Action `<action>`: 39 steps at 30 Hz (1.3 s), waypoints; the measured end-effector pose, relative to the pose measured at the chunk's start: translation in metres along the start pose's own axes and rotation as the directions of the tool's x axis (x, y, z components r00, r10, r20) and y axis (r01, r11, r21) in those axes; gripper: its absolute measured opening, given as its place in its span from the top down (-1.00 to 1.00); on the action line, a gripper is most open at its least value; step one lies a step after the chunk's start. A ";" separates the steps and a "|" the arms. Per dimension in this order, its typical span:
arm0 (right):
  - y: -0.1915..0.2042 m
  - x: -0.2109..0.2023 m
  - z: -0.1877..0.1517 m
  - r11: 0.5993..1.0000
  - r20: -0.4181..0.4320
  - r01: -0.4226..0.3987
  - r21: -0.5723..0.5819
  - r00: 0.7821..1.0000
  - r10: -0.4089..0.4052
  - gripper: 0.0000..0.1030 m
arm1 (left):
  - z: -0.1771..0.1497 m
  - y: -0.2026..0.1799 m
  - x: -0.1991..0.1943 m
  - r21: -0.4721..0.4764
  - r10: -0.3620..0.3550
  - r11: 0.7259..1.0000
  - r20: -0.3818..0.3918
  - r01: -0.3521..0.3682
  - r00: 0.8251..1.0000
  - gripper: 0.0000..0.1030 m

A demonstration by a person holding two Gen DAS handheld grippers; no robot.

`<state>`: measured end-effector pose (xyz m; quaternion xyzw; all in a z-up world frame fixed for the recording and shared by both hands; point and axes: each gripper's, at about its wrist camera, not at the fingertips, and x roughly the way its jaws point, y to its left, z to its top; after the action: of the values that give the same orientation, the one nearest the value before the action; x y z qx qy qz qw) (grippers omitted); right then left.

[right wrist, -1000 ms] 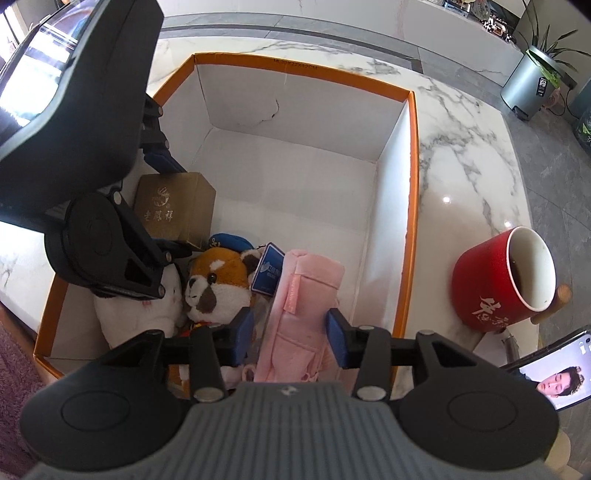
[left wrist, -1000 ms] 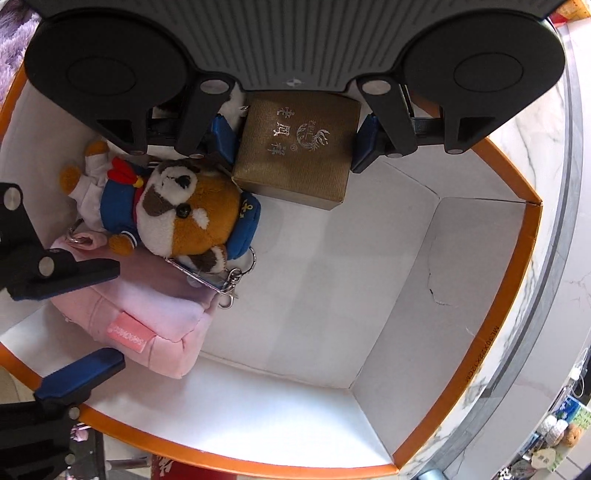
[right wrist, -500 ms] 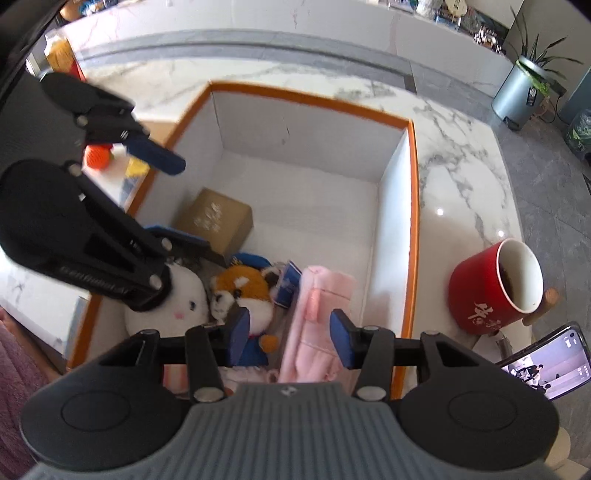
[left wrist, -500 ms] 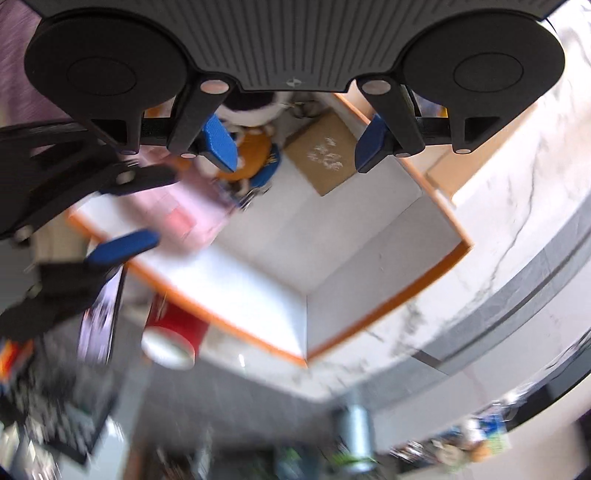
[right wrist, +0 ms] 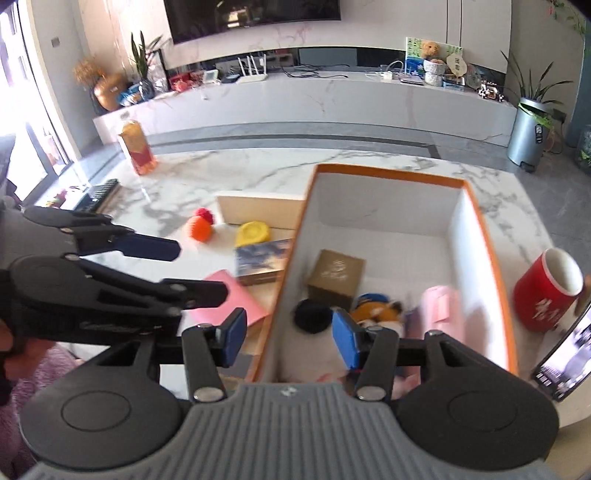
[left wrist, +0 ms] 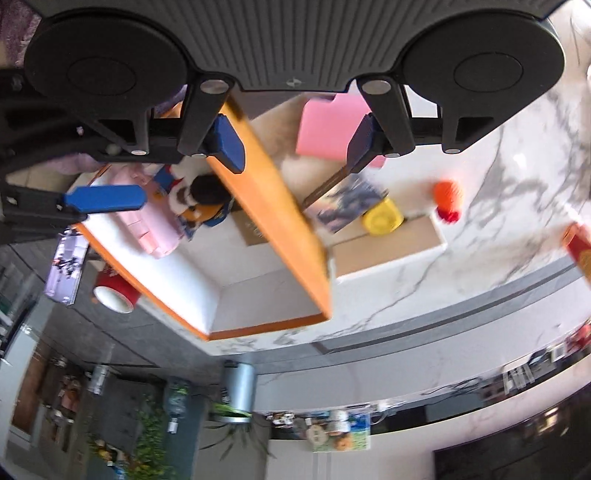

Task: Organize objects
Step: 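Move the right gripper to the black box and grasp it, then lift the black box with the right gripper toward the orange box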

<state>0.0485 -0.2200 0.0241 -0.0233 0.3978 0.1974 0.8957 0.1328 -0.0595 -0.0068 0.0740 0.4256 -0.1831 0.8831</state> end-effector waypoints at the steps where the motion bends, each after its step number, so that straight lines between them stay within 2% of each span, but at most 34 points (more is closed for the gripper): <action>1: 0.009 -0.001 -0.005 1.000 0.010 0.000 -0.002 1.000 0.000 -0.02 | -0.006 0.002 -0.001 -0.008 0.022 1.000 -0.008 -0.022 1.000 -0.39; 4: 0.030 -0.002 -0.020 1.000 0.021 0.024 0.002 0.999 -0.024 -0.02 | -0.027 0.012 -0.010 -0.057 0.046 0.997 -0.027 -0.047 0.999 -0.33; 7: 0.040 0.002 -0.035 0.999 -0.005 0.005 0.040 1.000 -0.005 -0.02 | -0.052 0.022 -0.017 -0.112 0.055 0.992 -0.047 -0.060 0.997 -0.27; 11: 0.055 0.016 -0.056 1.000 -0.063 -0.013 0.015 0.998 0.014 -0.05 | -0.091 0.036 -0.020 -0.175 0.023 0.984 -0.104 -0.041 0.994 -0.24; 14: 0.063 0.034 -0.072 1.000 -0.109 0.016 0.008 0.994 -0.015 -0.07 | -0.114 0.043 -0.017 -0.210 0.015 0.977 -0.133 -0.043 0.991 -0.21; 17: 0.066 0.053 -0.082 0.998 -0.145 0.054 0.020 0.988 -0.051 -0.11 | -0.117 0.046 -0.016 -0.222 0.054 0.972 -0.127 -0.081 0.990 -0.12; 20: 0.069 0.065 -0.086 0.992 -0.151 0.124 0.005 0.981 -0.122 -0.26 | -0.118 0.046 -0.014 -0.195 0.084 0.975 -0.124 -0.107 0.989 -0.12; 23: 0.065 0.074 -0.084 0.990 -0.165 0.139 0.026 0.977 -0.133 -0.38 | -0.121 0.053 -0.011 -0.216 0.076 0.971 -0.140 -0.105 0.987 -0.12; 27: 0.062 0.087 -0.083 0.988 -0.199 0.140 0.071 0.972 -0.124 -0.38 | -0.124 0.063 -0.008 -0.242 0.070 0.965 -0.145 -0.104 0.987 -0.12; 31: 0.066 0.097 -0.080 0.986 -0.192 0.158 0.052 0.971 -0.145 -0.39 | -0.124 0.072 -0.009 -0.271 0.077 0.956 -0.141 -0.113 0.987 -0.12; 35: 0.073 0.104 -0.074 0.989 -0.183 0.147 0.031 0.973 -0.139 -0.35 | -0.125 0.080 -0.009 -0.292 0.095 0.947 -0.153 -0.137 0.984 -0.12; 39: 0.084 0.103 -0.071 0.996 -0.187 0.090 0.011 0.978 -0.087 -0.05 | -0.126 0.085 -0.007 -0.304 0.099 0.941 -0.169 -0.148 0.981 -0.12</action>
<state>0.0296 -0.1226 -0.0890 -0.0508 0.4804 0.1504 0.8626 0.0703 0.0570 -0.0831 -0.0277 0.5095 -0.0508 0.8585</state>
